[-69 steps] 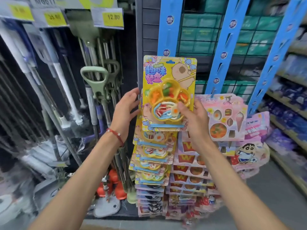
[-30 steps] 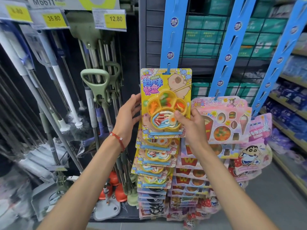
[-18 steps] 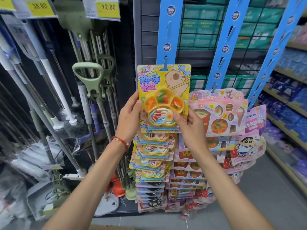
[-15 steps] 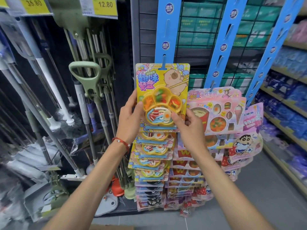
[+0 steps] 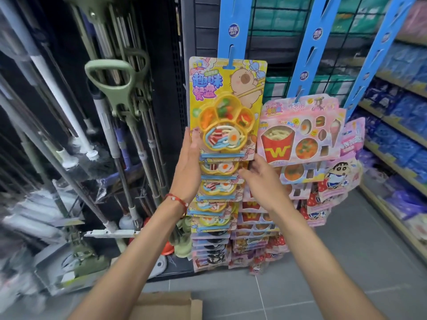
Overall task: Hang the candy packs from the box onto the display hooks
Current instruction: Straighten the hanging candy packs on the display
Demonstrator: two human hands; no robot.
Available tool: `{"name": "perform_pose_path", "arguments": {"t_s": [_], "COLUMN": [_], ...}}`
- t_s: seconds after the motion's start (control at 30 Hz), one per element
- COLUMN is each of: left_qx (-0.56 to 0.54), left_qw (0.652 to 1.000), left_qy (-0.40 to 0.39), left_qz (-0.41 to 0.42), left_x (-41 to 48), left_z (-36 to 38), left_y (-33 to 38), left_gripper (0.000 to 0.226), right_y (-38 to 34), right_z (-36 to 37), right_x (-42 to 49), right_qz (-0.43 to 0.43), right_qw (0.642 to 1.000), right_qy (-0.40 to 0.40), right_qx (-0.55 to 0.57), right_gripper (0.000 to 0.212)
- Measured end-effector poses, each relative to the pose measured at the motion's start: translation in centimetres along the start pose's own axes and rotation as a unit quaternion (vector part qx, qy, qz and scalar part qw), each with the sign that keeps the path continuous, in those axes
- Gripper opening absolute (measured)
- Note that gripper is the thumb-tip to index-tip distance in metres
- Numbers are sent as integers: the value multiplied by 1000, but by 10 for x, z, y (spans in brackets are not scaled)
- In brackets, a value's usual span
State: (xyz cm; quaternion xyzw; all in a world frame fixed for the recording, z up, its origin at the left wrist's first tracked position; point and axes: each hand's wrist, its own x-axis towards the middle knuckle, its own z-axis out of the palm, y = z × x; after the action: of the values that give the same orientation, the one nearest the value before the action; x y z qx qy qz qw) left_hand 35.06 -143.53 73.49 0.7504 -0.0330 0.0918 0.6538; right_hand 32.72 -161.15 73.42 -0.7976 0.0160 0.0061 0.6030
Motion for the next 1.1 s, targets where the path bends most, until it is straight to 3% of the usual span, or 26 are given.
{"name": "perform_pose_path", "arguments": {"t_s": [0.07, 0.2, 0.33, 0.43, 0.53, 0.7, 0.8, 1.1], "left_qx": [0, -6, -33, -49, -40, -108, -79, -83], "left_qw": [1000, 1000, 998, 994, 992, 986, 985, 972], "left_qy": [-6, -25, -54, -53, -38, -20, -30, -31], "left_qz": [-5, -2, -2, -82, -111, -129, -151, -218], "left_x": [-2, -2, -6, -15, -21, -22, -25, -29], "left_z": [2, 1, -1, -1, 3, 7, 5, 11], "left_y": [1, -1, -7, -18, -33, -52, -59, -91], "left_gripper": [66, 64, 59, 53, 57, 63, 66, 75], "right_y": [0, -3, 8, 20, 28, 35, 42, 55], "right_z": [0, -7, -15, -18, -15, -6, -4, 6], "right_x": [-1, -5, -3, -1, 0, 2, 3, -7], "right_qz": [31, 47, 73, 114, 134, 139, 149, 183], "right_qw": [998, 997, 995, 991, 987, 986, 985, 976], "right_qy": [-22, -21, -14, -62, -85, -87, -76, -105], "right_qx": [47, 59, 67, 40, 33, 34, 46, 58], "right_gripper": [39, 55, 23, 69, 88, 99, 106, 81]}}
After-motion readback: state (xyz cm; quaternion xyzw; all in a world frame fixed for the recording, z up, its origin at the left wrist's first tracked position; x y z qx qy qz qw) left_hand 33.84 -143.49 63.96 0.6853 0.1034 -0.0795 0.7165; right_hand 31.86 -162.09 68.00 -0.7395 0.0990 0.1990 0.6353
